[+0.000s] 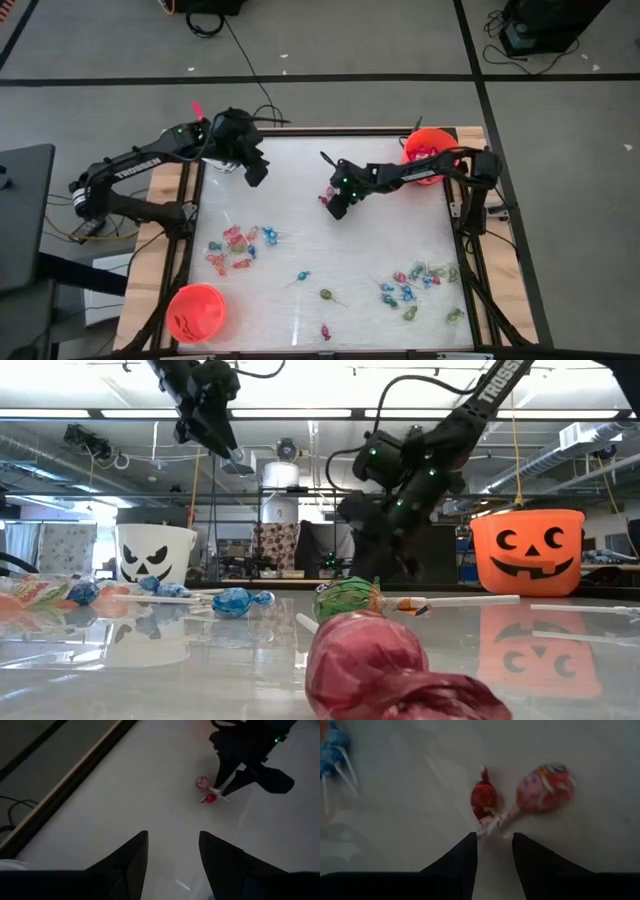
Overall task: Sort candy by brand, put in halloween buckets
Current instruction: Put the red lollipop into the white bucket
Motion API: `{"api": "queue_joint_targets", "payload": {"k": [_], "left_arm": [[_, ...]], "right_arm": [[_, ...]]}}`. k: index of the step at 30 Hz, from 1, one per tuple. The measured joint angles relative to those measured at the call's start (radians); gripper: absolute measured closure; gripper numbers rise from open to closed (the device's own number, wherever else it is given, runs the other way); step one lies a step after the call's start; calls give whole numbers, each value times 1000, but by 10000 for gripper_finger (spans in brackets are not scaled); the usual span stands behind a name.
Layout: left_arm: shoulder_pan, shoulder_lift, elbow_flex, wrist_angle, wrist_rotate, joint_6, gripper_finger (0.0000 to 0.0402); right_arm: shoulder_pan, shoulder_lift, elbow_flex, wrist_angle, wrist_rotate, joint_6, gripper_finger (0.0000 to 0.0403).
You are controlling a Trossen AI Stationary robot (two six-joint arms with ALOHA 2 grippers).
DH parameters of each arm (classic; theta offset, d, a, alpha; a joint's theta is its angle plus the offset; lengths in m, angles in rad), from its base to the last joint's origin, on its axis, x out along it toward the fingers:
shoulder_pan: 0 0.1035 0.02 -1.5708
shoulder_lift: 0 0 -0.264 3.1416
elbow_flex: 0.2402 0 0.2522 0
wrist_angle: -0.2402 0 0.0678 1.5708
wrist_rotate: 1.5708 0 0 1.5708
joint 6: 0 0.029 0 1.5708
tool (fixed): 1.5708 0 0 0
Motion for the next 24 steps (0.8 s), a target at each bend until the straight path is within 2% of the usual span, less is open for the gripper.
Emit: {"api": "queue_joint_targets", "payload": {"k": [5, 11, 15, 20, 24], "left_arm": [[-4, 6, 0, -5, -13, -17, 218], [-3, 28, 0, 2, -46, -34, 218], [-3, 54, 0, -1, -52, -52, 218], [-8, 68, 0, 0, -53, -52, 218], [-9, 69, 0, 0, -53, -47, 218]], "right_arm": [[-9, 7, -1, 45, -33, 56, 266], [-30, 24, 2, 45, 7, 166, 272], [-40, 65, 6, 52, 1, 228, 305], [-44, 77, 6, 65, 6, 228, 384], [-46, 49, 11, 66, 12, 228, 393]]}}
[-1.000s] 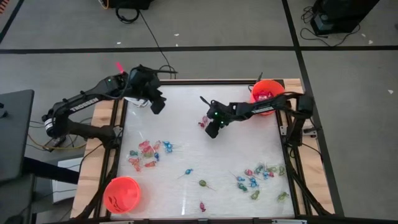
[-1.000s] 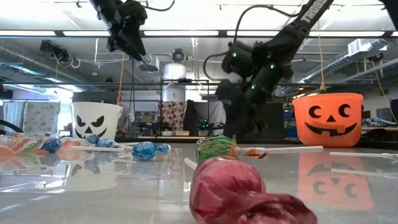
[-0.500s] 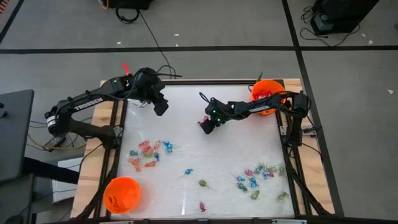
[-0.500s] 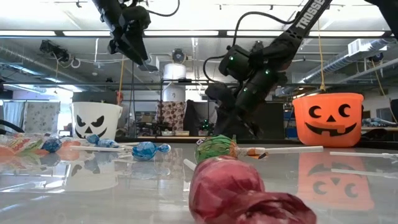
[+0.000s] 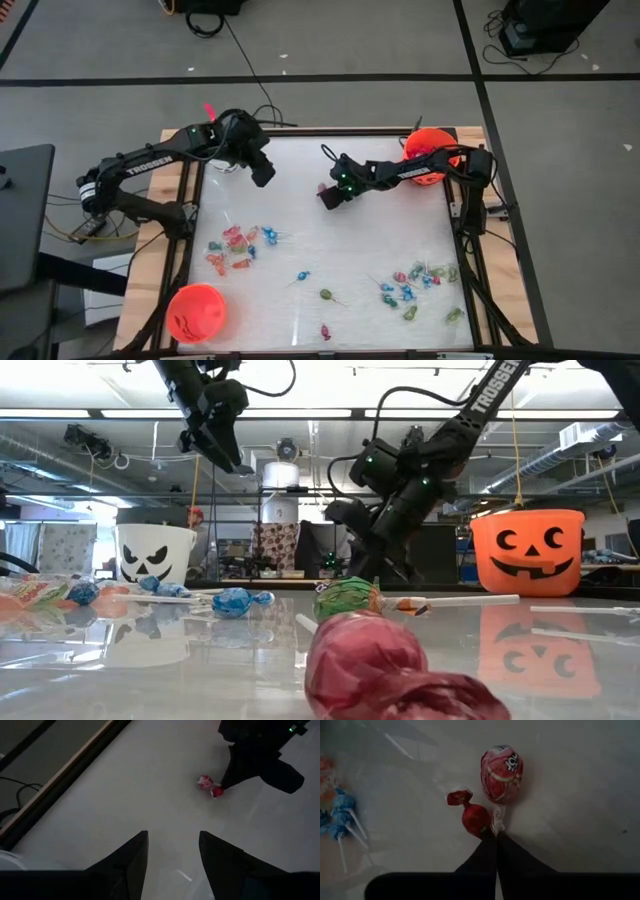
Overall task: Sort candy by brand, put in halloween buckets
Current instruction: Put the red lollipop into the white bucket
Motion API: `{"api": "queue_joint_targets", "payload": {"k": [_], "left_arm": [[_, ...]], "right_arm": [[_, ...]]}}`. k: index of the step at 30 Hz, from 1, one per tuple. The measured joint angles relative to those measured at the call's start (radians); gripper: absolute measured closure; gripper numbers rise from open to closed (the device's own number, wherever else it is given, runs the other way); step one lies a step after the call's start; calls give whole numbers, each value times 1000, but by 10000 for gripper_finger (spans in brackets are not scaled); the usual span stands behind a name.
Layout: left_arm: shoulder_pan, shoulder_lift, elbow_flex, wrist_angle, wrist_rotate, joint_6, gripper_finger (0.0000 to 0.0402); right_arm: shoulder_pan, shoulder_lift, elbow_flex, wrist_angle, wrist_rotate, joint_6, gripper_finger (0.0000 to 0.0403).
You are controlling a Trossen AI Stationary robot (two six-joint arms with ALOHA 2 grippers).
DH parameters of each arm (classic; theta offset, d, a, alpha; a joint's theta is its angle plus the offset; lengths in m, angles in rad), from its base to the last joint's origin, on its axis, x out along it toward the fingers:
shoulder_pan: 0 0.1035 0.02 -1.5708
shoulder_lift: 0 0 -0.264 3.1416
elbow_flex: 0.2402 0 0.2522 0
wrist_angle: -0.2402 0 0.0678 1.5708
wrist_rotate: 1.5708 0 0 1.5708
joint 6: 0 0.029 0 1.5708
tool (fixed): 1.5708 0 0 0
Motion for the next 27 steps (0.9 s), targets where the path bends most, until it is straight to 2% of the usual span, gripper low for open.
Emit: {"api": "queue_joint_targets", "payload": {"k": [5, 11, 17, 21, 27], "left_arm": [[0, 0, 0, 30, 8, 63, 218], [0, 0, -70, 196, 162, 120, 218], [0, 0, -144, 419, 232, 19, 218], [1, 0, -172, 486, 273, -17, 214], [1, 0, -206, 626, 374, -79, 178]], "right_arm": [[-1, -60, 36, -35, -20, -64, 398], [28, -166, 105, -62, -32, -207, 400], [61, -240, 157, -67, 43, -323, 401], [83, -268, 165, -44, 118, -355, 402], [96, -286, 169, -11, 157, -419, 402]]}}
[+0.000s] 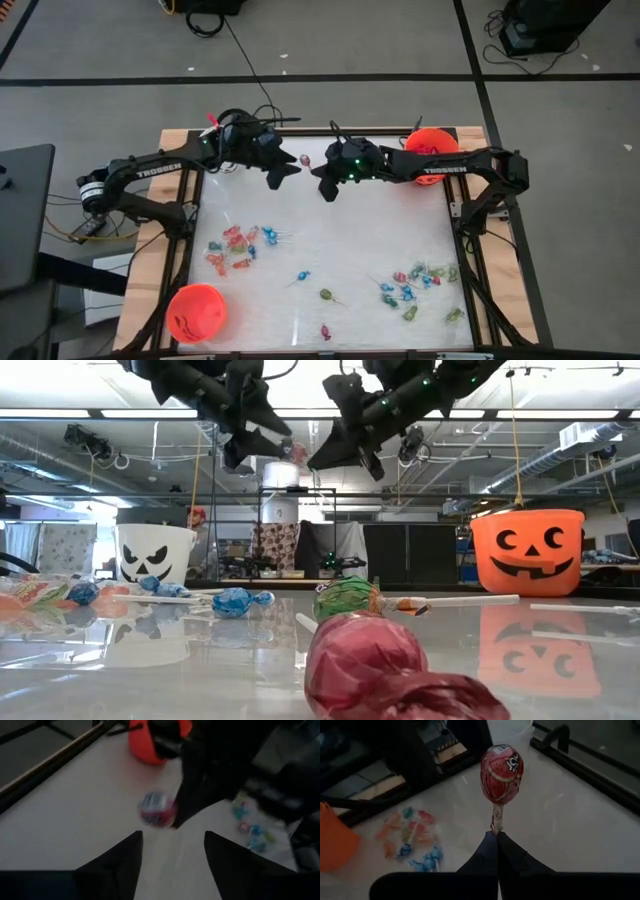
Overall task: Sort candy by brand, put in halloween buckets
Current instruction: Put the red lollipop into the white bucket
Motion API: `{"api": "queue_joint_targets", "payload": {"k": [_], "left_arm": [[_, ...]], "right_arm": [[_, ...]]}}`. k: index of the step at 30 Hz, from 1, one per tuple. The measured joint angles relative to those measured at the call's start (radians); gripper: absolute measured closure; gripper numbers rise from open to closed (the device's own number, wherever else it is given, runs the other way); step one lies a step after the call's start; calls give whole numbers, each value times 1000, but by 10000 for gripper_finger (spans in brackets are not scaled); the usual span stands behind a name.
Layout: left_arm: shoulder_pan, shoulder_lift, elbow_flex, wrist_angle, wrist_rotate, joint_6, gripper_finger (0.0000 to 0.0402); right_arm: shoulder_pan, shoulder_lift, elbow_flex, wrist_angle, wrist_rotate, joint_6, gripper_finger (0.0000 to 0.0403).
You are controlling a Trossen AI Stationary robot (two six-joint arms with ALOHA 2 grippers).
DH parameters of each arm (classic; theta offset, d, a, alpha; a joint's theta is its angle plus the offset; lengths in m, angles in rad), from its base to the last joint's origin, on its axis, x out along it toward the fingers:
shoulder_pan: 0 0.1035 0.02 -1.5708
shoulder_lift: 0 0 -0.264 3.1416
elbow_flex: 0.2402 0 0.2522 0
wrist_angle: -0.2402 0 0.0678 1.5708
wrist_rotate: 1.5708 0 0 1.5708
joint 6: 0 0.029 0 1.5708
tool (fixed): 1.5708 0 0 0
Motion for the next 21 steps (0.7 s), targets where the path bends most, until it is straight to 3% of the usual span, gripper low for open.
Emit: {"api": "queue_joint_targets", "payload": {"k": [7, 11, 15, 21], "left_arm": [[0, 0, -24, 99, 4, -54, 111], [0, 0, -24, 99, -4, -59, 103], [0, 0, -24, 100, 1, -59, 142], [0, 0, -24, 123, 6, -68, 251]], "right_arm": [[32, 0, 0, 68, -3, -81, 402], [45, 0, 0, 104, 9, -95, 402], [48, 0, 0, 111, 15, -98, 403], [48, 0, 0, 115, 19, -107, 401]]}}
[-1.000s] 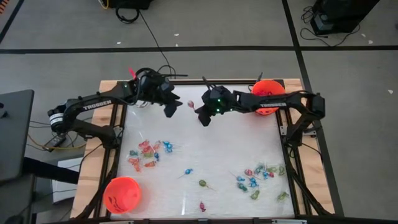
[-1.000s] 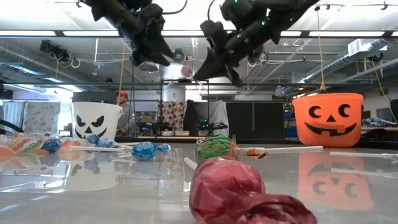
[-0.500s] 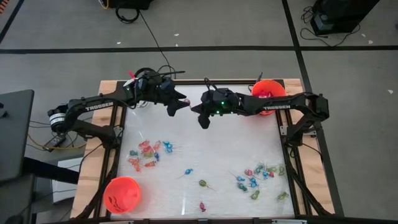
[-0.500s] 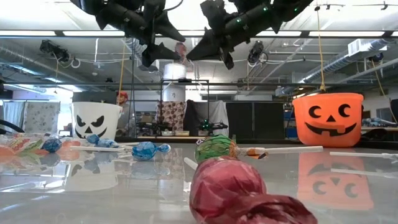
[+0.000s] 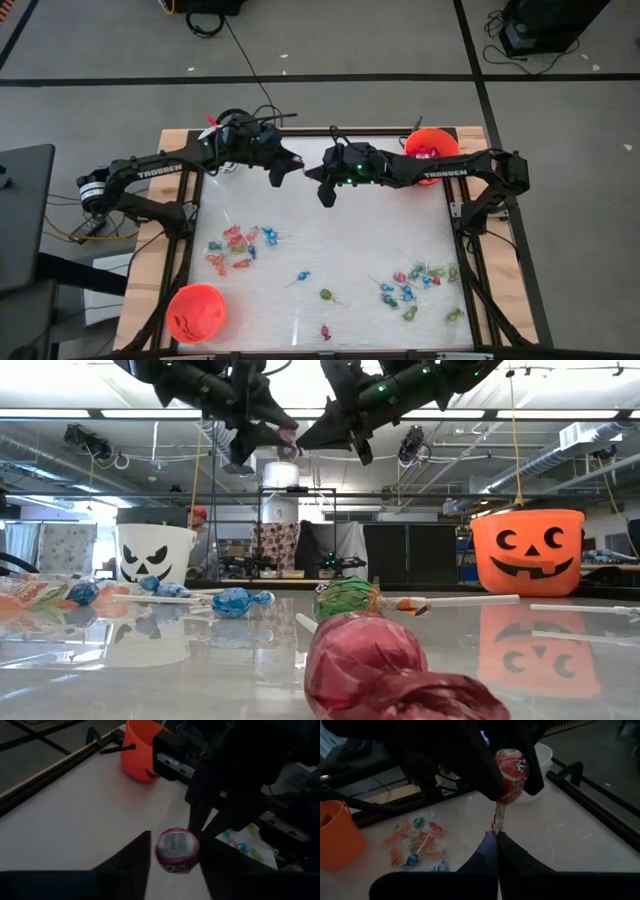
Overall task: Sort candy by brand, put in halloween buckets
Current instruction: Put the red lollipop into the white bucket
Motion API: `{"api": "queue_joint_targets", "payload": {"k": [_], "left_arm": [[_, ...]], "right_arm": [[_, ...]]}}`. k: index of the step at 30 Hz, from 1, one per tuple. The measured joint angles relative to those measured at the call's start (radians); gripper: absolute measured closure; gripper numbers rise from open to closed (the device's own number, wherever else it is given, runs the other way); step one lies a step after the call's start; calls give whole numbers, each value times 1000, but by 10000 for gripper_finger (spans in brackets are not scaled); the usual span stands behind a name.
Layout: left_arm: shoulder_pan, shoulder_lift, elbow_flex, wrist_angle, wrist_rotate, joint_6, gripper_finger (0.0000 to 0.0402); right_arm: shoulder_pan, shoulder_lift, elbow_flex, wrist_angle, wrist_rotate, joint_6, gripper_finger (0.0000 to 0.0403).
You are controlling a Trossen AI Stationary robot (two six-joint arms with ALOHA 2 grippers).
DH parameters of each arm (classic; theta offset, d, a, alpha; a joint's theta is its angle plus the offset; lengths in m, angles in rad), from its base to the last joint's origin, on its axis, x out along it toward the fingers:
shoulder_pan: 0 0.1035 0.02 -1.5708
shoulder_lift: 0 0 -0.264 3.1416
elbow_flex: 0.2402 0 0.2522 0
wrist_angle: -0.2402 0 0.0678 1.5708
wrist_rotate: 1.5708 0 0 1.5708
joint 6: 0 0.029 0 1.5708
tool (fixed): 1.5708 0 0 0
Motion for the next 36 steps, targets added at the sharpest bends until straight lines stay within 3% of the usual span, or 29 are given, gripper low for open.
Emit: {"api": "queue_joint_targets", "payload": {"k": [3, 8, 14, 18, 23, 28, 36], "left_arm": [[0, 0, 0, 23, 3, -9, 291], [38, -6, 1, -8, -31, -15, 294], [133, -41, 76, -307, -158, 62, 282], [218, -72, 118, -521, -316, 175, 279], [388, -82, 117, -683, -362, 270, 276], [541, -80, 101, -715, -366, 277, 275], [630, -70, 101, -722, -410, 275, 274]], "right_arm": [[-1, 0, 0, 2, 2, 2, 395], [-18, 0, 0, -18, -8, 53, 347], [-46, 1, 0, -164, 6, 108, 268], [-62, 55, 0, -250, 8, 25, 237], [-81, 140, 0, -284, -43, -14, 234], [-85, 202, 0, -288, -42, -41, 237], [-107, 267, 0, -345, -65, -57, 239]]}}
